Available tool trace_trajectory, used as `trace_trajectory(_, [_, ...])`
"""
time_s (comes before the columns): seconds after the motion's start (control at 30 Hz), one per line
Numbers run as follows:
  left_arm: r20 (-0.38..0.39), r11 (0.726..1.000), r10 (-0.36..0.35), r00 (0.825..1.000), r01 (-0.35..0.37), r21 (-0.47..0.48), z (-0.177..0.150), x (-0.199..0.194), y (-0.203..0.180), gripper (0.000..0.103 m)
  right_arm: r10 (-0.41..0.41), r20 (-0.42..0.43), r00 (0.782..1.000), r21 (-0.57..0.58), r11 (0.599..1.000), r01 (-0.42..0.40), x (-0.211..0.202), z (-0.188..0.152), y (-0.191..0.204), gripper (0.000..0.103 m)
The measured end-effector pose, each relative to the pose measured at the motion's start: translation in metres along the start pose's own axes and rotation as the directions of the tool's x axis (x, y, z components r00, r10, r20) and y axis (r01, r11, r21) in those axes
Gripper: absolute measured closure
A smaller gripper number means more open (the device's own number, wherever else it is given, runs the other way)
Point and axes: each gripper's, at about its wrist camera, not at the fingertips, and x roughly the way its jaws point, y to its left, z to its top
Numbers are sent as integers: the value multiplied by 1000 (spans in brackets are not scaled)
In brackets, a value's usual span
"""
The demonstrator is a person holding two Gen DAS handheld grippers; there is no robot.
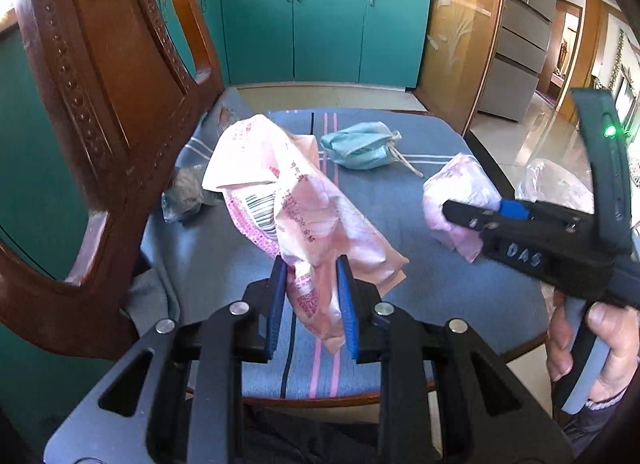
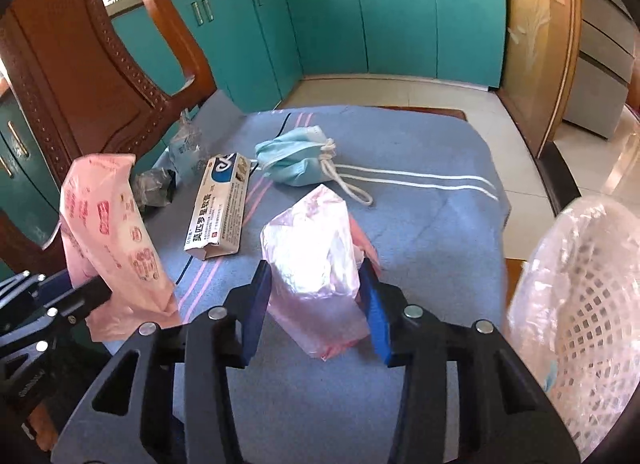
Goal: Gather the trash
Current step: 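Grasp the pink barcode wrapper with the left gripper and lift it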
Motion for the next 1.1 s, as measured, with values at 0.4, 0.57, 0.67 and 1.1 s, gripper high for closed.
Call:
trace_trajectory(0.4, [-104,988,-98,990,84,-130,-16,23,28,27,-29,0,1000,2,1000,29,-19,-15,-10,58])
trace_trajectory(0.57, [-88,992,-57,994,46,-120,-5,28,22,11,-25,-12,1000,-2,1000,25,-12,-18,-7,58])
trace_trajectory(0.67, [-117,996,4,993,-15,-93,0,48,15,11,-24,-20,999,-8,1000,24,-8,-19,-3,58])
trace_trajectory(1.1, [-140,997,-8,990,-4,-82,-9,54,15,61,-25,-26,999,-62,998,23,-7,-24,15,58])
